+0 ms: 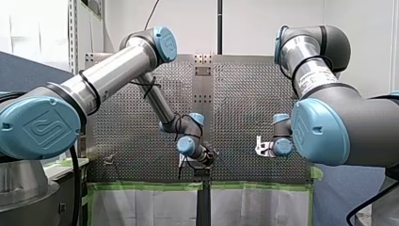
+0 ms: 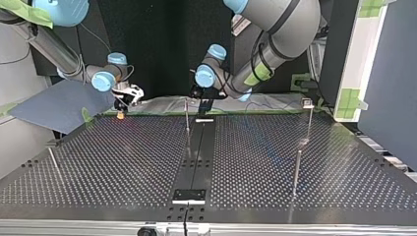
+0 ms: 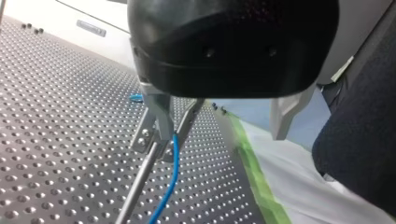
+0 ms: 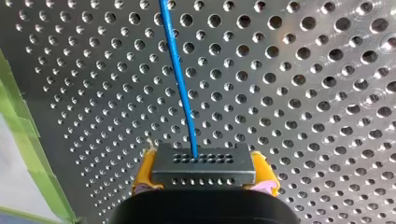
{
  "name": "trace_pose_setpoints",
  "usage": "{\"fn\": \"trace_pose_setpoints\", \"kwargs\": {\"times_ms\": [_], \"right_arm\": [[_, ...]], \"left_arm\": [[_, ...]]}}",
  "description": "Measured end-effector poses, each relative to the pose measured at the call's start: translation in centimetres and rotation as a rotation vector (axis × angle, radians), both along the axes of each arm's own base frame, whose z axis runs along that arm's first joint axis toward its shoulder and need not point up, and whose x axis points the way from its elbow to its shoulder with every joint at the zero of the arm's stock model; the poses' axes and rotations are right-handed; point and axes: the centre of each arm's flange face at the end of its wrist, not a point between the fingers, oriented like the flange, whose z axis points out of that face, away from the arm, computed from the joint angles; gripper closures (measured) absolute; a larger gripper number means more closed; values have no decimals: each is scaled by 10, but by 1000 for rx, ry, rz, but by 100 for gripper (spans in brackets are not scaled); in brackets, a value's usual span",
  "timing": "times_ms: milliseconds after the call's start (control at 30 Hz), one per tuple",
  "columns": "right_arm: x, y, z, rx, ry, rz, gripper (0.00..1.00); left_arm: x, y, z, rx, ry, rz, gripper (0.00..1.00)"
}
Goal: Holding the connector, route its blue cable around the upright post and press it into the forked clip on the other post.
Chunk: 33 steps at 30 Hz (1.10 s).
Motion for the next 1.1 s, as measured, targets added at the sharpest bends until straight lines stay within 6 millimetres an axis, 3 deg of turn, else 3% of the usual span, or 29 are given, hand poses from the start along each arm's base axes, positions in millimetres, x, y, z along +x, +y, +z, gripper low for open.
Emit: {"fn": "trace_pose_setpoints", "kwargs": {"times_ms": [300,633,1100], "right_arm": [[0,0,0,3,1,0,100],[-1,0,0,8,-1,-1,100],[-2,1,-1,12,-3,-3,100]], "left_arm": [[-1,1,19,-15,-28,13,0],[-19,6,6,-5,10,-21,0],[-22,5,5,-1,11,-24,0]]}}
